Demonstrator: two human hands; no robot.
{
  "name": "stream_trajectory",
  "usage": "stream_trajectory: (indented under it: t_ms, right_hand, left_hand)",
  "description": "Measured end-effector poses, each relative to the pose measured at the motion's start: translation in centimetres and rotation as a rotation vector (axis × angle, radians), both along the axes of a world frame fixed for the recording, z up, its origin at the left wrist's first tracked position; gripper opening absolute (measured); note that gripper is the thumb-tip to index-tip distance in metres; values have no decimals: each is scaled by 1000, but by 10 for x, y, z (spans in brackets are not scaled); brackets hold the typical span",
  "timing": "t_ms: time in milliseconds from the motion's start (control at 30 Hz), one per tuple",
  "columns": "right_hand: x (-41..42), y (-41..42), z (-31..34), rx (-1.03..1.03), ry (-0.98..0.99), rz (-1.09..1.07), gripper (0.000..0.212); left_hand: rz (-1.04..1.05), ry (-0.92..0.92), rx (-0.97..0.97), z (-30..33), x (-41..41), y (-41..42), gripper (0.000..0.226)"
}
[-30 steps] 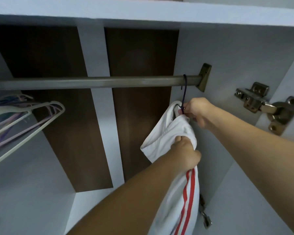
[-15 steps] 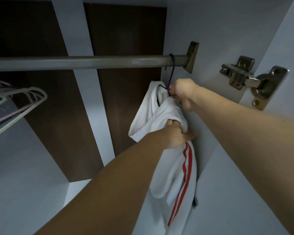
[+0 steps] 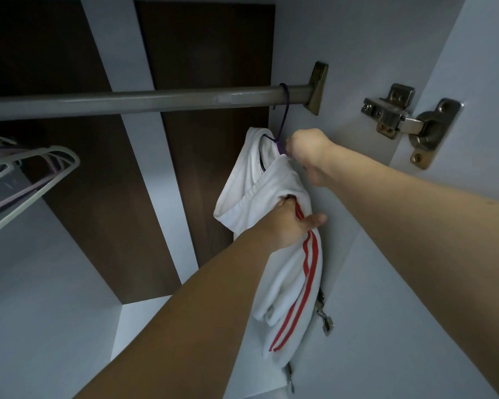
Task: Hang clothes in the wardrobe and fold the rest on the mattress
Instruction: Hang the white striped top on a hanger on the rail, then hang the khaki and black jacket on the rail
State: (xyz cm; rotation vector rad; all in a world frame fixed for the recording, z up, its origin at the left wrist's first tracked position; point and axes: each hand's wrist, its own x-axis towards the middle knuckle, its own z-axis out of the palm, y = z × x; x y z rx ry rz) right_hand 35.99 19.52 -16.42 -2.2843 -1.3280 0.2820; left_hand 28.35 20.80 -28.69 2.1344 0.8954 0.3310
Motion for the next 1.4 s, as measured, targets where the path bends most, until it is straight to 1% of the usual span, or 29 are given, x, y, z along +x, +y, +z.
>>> stream_trajectory:
  t_ms: [33, 67, 133, 200, 233, 267, 300, 333, 367, 400, 467, 567, 667, 800, 1033, 1300, 1400]
  right_hand:
    - [-2, -5, 0, -44, -105, -2, 32]
    - [-2, -7, 1, -85, -146, 35, 33]
    - [-9, -13, 1, -134, -149, 4, 32]
    - [-12, -22, -3, -115, -127, 63, 32]
    - [-17, -29, -1, -83, -108, 53, 32]
    - [-22, -36, -2, -42, -22, 27, 31]
    - [-27, -43, 1, 20, 195, -22, 29]
    - [-30, -50, 4, 78, 416, -76, 29]
    - [-34, -59, 5, 129, 524, -118, 31]
    - [-38, -71, 7, 168, 508, -111, 33]
    - [-49, -101, 13, 140, 429, -111, 36]
    - [-69, -157, 23, 100, 307, -76, 40]
    - [-90, -218, 37, 17, 147, -82, 42]
    - [-128, -287, 46, -48, 35, -36, 54]
    - [-159, -339, 39, -16, -8, -79, 64]
    - [-161, -436, 15, -50, 63, -145, 64]
    - [-148, -490, 8, -70, 78, -167, 63]
  left_hand:
    - [2, 1, -2, -1, -1, -1, 92]
    - [11, -1, 0, -1, -2, -3, 90]
    - [33, -15, -5, -1, -6, -5, 83]
    - [29, 2, -24, 1, -15, -6, 74]
    - [29, 27, -39, 4, -21, -7, 65]
    - [39, 56, -56, 7, -28, -7, 53]
    - [57, 85, -55, 13, -36, -8, 43]
    - [83, 107, -30, 21, -45, -10, 41]
    - [115, 129, 13, 30, -56, -14, 43]
    - [142, 151, 70, 40, -68, -19, 48]
    - [161, 209, 213, 61, -91, -31, 56]
    - [157, 264, 370, 97, -126, -60, 55]
    - [146, 198, 406, 128, -164, -97, 52]
    - [84, 229, 492, 142, -203, -136, 51]
    - [-61, 217, 600, 146, -214, -176, 57]
    - [-264, 151, 660, 148, -202, -260, 51]
    - [-398, 208, 796, 145, -182, -309, 45]
